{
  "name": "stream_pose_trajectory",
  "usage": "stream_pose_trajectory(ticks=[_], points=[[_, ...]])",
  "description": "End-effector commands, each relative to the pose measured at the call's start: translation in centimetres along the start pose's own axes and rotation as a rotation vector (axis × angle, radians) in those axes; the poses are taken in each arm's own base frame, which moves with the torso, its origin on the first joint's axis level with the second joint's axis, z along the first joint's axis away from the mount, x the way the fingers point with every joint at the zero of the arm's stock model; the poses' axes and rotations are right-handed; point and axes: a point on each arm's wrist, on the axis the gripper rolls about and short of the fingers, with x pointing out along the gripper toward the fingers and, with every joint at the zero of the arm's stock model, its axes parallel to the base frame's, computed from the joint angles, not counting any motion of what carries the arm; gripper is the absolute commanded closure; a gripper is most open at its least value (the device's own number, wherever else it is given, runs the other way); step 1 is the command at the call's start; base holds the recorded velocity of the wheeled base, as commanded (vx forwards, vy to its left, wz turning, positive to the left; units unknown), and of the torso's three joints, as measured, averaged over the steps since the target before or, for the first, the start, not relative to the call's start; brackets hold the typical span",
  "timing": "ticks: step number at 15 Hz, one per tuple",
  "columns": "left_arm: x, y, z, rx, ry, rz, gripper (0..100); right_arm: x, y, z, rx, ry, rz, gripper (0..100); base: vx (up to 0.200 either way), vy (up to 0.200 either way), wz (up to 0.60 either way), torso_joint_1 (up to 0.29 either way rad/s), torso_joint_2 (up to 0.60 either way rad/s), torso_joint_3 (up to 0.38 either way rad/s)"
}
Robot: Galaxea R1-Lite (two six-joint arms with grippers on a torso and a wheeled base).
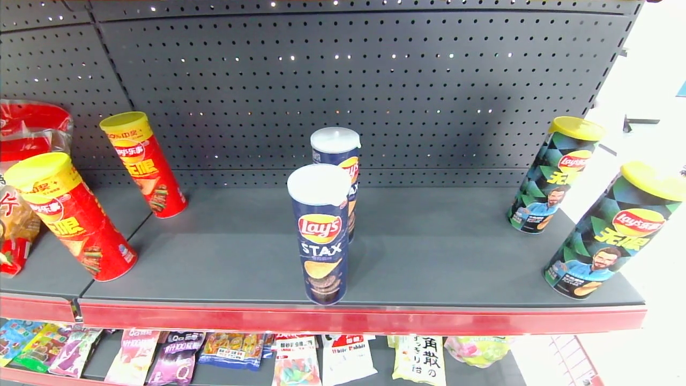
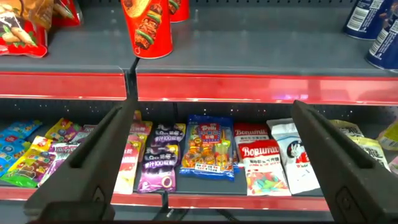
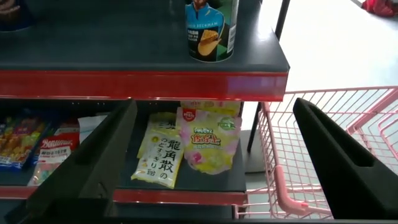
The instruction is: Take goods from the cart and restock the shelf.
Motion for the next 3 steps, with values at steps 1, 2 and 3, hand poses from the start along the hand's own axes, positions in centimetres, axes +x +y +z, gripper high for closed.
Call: stream_pose_trajectory(ticks=[1,2,3], points=[[0.01,0.00,0.00,0.000,0.001,0.001,0,-0.01,0.00,0.00,-0.001,-0.002,0.000,0,0.000,0.000,0.00,0.000,0.00,0.000],[0.01,0.00,0.00,0.000,0.001,0.001,0,-0.01,0.00,0.00,-0.001,-0.002,0.000,0,0.000,0.000,0.00,0.000,0.00,0.000],[0.01,0.00,0.00,0.000,0.001,0.001,0,-0.01,0.00,0.00,-0.004,-0.002,-0.001,0,0.000,0.000,0.00,0.000,0.00,0.000]])
